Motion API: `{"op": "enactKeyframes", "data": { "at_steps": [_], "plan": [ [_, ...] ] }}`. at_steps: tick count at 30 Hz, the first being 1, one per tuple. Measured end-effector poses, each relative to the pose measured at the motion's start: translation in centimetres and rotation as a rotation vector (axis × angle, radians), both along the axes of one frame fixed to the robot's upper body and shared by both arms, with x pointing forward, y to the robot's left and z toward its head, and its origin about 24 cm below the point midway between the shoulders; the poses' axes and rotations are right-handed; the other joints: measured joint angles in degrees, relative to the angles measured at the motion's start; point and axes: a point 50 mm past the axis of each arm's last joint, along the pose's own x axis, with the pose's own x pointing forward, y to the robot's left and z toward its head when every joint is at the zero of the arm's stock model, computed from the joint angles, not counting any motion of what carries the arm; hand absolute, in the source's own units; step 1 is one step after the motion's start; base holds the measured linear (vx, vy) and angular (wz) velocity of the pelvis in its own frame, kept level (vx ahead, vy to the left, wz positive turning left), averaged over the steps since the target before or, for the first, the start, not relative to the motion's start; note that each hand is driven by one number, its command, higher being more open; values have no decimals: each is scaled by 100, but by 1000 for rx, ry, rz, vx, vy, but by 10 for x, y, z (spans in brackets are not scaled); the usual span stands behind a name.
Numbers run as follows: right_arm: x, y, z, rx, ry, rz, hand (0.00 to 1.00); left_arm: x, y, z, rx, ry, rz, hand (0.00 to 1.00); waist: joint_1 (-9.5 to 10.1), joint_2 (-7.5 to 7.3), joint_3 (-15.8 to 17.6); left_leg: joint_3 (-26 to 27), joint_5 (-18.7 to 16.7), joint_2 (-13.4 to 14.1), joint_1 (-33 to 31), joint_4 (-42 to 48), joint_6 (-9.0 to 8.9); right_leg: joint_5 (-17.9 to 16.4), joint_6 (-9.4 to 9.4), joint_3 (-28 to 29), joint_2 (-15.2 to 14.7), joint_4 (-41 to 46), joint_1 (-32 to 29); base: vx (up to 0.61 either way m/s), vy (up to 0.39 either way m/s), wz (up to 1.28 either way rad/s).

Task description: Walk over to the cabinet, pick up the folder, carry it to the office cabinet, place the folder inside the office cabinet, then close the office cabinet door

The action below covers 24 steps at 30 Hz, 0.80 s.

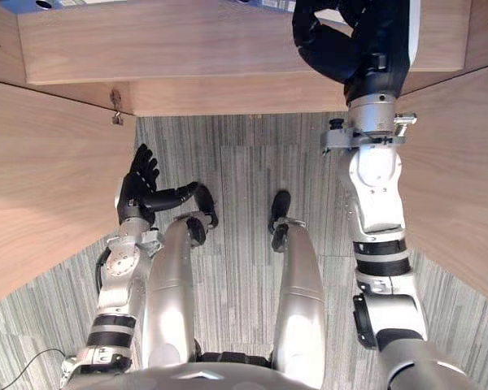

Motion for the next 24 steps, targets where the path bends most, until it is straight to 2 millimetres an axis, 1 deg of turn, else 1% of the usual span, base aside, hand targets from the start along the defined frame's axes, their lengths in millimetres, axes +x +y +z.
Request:
{"op": "enactKeyframes", "data": {
  "at_steps": [1, 3, 5, 6, 7, 9, 10, 12, 13, 15, 20, 24],
  "plan": [
    [0, 1, 0, -7, -2, -12, 0, 0, -1, 0, -3, 0, 0, 100, 4, 0, 0, 6, -29, 8, -19, 54, 10, -20, -5, 10, -6, 49, -23, -6, 37, -6],
    [1, 10, -4, -37, -3, -40, 0, 0, -1, 0, 4, 1, 7, 100, -13, 1, 0, -35, -51, 29, -112, 173, 10, -57, -15, 13, -4, 175, -99, 0, 0, 0],
    [3, 18, -9, -114, 7, -69, 0, 1, -1, 0, 25, 7, 10, 100, -4, 0, 0, -63, -53, 37, -178, 239, 8, -83, -40, 7, -6, 269, -169, -3, 7, 2],
    [6, 24, -14, -163, 24, -80, 0, 0, -1, -1, 32, 17, 11, 100, 11, 0, 0, -75, -52, 42, -187, 270, 8, -102, -57, 7, -7, 327, -189, 0, 0, 0],
    [7, 25, -16, -172, 29, -83, 0, 0, -1, -1, 33, 18, 11, 100, 13, 0, 0, -79, -52, 42, -187, 278, 7, -108, -61, 6, -8, 340, -189, -12, 6, 4],
    [12, 31, -24, -257, 56, -130, 0, 0, -1, -2, 33, 20, 12, 100, 18, 0, 0, -125, -50, 41, -199, 318, -16, -147, -78, -23, -21, 414, -191, -20, 9, 6],
    [13, 31, -25, -274, 59, -141, 0, 0, -1, -2, 33, 21, 12, 100, 21, 0, 0, -135, -47, 41, -205, 315, -23, -148, -78, -32, -21, 415, -193, -25, 16, 5],
    [15, 31, -28, -367, 59, -226, 0, 0, -1, -4, 43, 33, 19, 100, 24, 0, 0, -158, -37, 41, -237, 306, -57, -163, -54, -60, -23, 416, -208, -20, 23, 4],
    [16, 31, -29, -379, 63, -237, 0, 0, -1, -5, 52, 39, 21, 100, 24, 0, 0, -161, -40, 40, -246, 304, -67, -163, -54, -65, -24, 416, -214, -7, 31, 3],
    [21, 34, -34, -438, 74, -279, 0, 0, 0, -9, 69, 59, 32, 100, 12, 0, 0, -166, -18, 40, -296, 302, -46, -156, -65, -75, -27, 413, -259, 12, 36, 1],
    [36, 42, -39, -517, 127, -298, 0, 1, 0, -14, 69, 83, 37, 100, 14, -3, 2, -189, -6, 40, -372, 292, -46, -146, -81, -107, -27, 401, -313, 34, 44, 2],
    [41, 42, -35, -527, 133, -308, 0, 1, 0, -15, 69, 86, 47, 100, 21, -5, 4, -205, -5, 30, -393, 287, -47, -148, -79, -126, -38, 392, -318, 22, 53, 2]
  ]
}}
